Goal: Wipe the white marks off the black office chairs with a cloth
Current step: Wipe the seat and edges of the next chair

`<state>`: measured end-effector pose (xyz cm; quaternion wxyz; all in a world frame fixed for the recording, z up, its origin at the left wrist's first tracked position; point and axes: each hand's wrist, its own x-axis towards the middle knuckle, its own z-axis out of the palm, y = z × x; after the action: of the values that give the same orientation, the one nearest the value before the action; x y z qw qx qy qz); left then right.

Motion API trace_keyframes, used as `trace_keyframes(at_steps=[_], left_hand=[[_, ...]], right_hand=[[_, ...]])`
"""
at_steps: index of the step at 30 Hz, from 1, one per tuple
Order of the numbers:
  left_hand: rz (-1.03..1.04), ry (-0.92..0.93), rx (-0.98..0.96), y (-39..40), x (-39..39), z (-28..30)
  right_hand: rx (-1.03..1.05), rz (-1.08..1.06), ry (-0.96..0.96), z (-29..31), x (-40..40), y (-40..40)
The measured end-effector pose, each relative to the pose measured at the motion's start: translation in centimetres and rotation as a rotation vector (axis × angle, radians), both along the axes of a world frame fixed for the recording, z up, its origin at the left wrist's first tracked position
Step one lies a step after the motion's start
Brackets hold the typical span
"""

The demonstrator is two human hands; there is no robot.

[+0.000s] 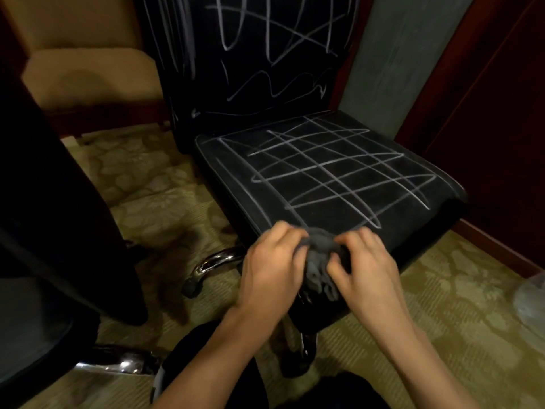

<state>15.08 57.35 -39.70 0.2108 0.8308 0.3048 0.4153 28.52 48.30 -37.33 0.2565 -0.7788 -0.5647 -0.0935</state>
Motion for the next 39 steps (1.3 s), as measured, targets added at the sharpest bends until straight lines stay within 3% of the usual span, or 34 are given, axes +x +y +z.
trace_keyframes(at_steps=[5,12,18,24,27,33,36,39], left_hand=[[0.148,-0.124,-0.048,-0.5,-1.2,-1.2],[0.07,-0.192,-0.076,-5.6,1.0,-2.1],[-0.082,-0.101,-0.002,-5.8,2.5,-1.6],[-0.016,-0.086,0.023,-0.4,-0.2,-2.8],[0.001,-0.071,0.03,-2.3,1.3,-2.4],[-0.184,-0.04,0.082,-5.7,4.1,-1.6],[-0.216,-0.001,0.081,-3.8,3.6,-1.6],[-0.117,-0.028,0.059,0.1,2.1,-1.9]], right_hand=[[-0.075,0.046,-0.052,1.0,-1.0,2.2],[-0.065,-0.027,0.039,0.2,1.2,-2.6],[-0.023,-0.202,0.088,-0.1,1.5,-5.0],[0.062,-0.099,-0.008,-1.1,-2.7,-2.1],[0.068,-0.092,0.016,-1.3,-1.5,-3.5],[0.033,-0.23,-0.013,-1.4,1.8,-8.1],[0.037,-0.246,-0.016,-1.0,1.6,-6.5],[0.032,-0.175,-0.031,-0.7,0.2,-2.1]])
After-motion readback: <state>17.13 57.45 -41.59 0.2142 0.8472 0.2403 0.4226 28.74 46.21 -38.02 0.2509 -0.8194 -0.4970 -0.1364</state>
